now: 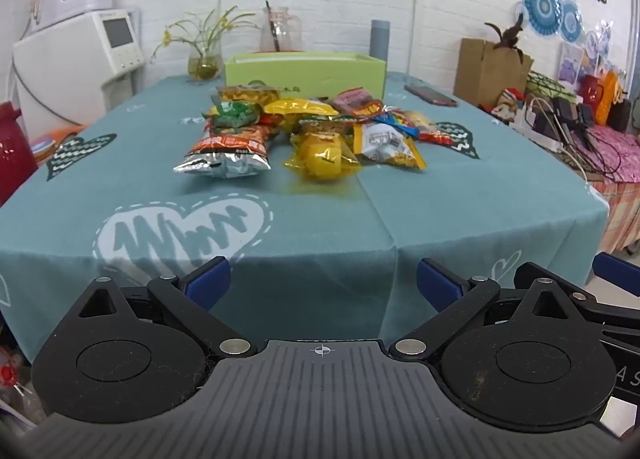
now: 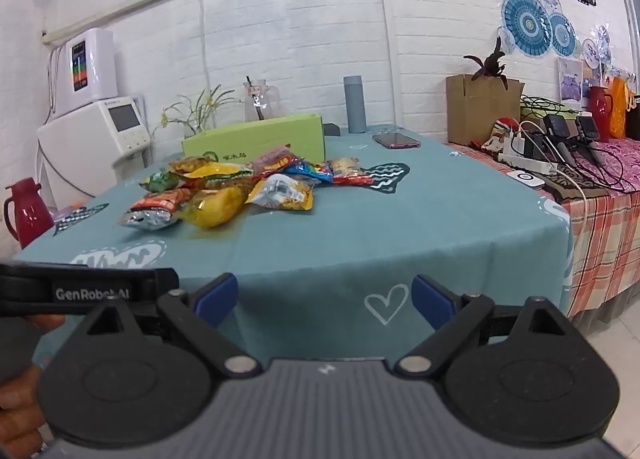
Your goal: Organize snacks
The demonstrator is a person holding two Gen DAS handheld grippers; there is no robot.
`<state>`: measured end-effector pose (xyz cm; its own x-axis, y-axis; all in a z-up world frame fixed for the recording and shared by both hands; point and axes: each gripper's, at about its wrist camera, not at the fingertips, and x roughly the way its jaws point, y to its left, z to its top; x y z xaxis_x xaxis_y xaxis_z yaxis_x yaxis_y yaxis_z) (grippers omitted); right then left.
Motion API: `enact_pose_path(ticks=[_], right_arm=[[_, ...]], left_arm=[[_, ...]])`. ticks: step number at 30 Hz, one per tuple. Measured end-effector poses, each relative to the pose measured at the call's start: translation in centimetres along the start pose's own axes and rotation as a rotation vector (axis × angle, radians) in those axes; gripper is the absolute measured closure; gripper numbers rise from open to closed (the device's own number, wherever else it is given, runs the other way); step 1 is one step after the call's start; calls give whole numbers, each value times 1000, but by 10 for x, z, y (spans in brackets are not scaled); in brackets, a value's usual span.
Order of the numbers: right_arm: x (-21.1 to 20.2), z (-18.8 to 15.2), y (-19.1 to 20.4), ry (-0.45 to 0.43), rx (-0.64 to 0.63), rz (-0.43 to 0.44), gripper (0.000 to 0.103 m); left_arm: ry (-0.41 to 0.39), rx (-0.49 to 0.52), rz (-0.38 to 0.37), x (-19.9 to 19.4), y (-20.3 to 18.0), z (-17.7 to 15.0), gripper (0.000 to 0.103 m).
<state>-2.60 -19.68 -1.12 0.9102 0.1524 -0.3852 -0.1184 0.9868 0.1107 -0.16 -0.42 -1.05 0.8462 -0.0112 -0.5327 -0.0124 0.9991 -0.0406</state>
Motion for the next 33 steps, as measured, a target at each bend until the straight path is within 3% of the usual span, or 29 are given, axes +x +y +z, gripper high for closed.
enact_pose_path(ticks=[20,33], right_arm=[[11,-4,8,26,-18,7,10],[11,-5,11,-4,-26,7,10]], left_arm=[[21,-20,24,6,8,-6,13],[30,-31,17,8,10,-4,13]])
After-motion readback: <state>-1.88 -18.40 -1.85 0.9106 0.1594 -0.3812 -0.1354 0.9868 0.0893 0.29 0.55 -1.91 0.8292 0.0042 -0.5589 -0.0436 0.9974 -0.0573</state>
